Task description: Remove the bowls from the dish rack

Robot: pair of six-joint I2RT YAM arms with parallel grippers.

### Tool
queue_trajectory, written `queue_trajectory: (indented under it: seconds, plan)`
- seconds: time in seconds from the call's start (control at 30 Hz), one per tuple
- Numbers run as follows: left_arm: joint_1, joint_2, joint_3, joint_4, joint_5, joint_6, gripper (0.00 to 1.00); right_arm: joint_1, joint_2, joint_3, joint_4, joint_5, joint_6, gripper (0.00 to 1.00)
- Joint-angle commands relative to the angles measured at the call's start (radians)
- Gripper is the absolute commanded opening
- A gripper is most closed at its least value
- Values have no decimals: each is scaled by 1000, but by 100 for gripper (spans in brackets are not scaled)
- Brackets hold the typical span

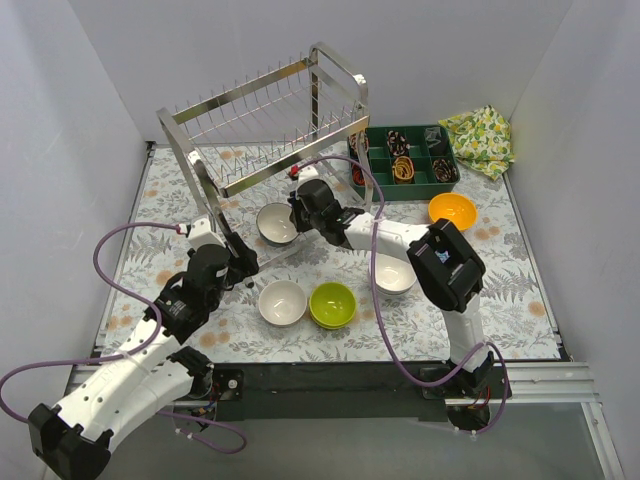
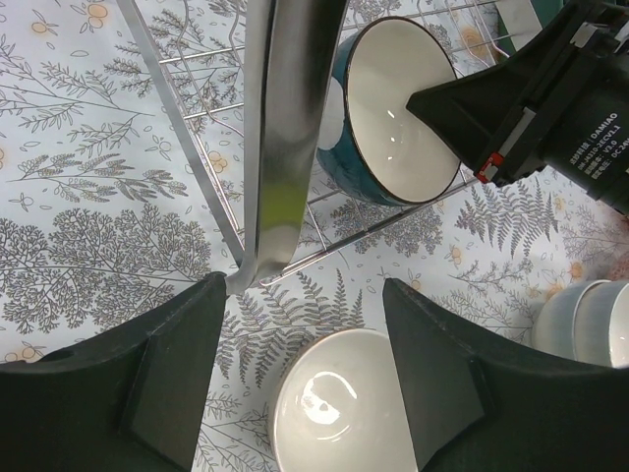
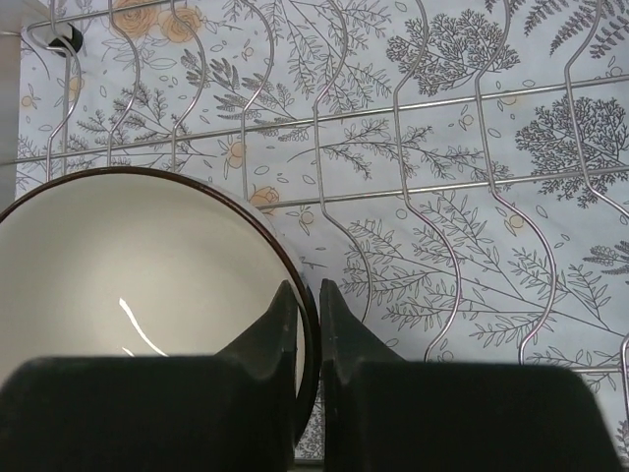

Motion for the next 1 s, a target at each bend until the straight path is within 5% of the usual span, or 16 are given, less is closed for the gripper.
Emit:
queue_trajectory:
  seconds: [0.0, 0.57, 0.97]
  plan:
    - [5, -28, -9, -8, -7, 0, 65, 2, -100, -6, -3, -16, -22, 1]
    - [6, -97, -12, -4, -18, -2, 69, 105, -490, -317, -9, -80, -221, 1]
    - [6, -134, -14, -8, -21, -3, 69, 320, -438, -340, -95, 45, -325, 1]
